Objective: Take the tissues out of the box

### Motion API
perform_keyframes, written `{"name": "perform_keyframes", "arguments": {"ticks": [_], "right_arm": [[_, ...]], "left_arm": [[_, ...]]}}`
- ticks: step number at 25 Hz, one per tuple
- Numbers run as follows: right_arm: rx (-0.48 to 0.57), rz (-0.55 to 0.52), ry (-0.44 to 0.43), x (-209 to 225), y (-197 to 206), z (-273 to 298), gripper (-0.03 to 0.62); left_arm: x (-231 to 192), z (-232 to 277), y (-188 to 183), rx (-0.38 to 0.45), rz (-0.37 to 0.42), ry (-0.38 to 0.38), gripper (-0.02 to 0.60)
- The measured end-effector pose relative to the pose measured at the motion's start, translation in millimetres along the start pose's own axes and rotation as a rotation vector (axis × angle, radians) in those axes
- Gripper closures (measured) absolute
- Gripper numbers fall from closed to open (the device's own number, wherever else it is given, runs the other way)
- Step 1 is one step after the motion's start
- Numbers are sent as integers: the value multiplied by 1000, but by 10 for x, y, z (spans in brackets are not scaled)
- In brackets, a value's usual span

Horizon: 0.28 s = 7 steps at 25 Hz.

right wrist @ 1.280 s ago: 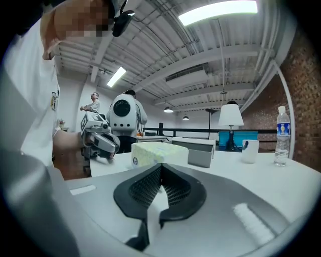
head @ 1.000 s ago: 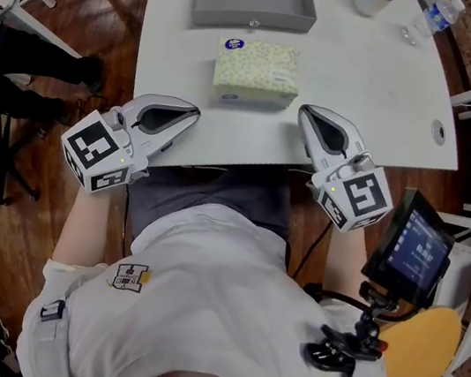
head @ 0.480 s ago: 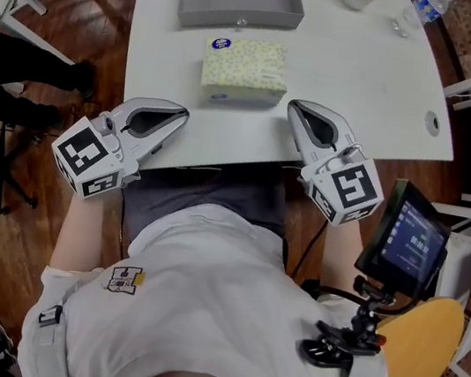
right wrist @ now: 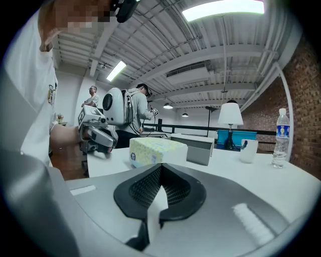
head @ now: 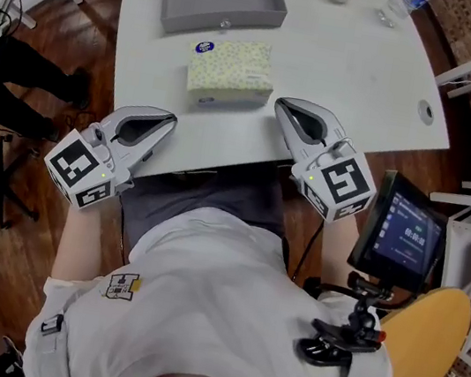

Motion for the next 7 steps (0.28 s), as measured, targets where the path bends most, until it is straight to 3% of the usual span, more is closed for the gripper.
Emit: {"name": "perform_keyframes", "arguments": {"ticks": [7], "right_arm": [[-10,-8,-8,-5,-36,5,594]], "left_arm": [[-1,-17,2,4,-5,-3,581]]}}
Point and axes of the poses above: the fingertips, and each gripper's own axes: z forward along the fingers, x to its right, y out of its underside, the point moved 8 cm from there along -z, backward along the fingers, and after that the axes turned 2 degrees about -z, right-handed, at the moved point
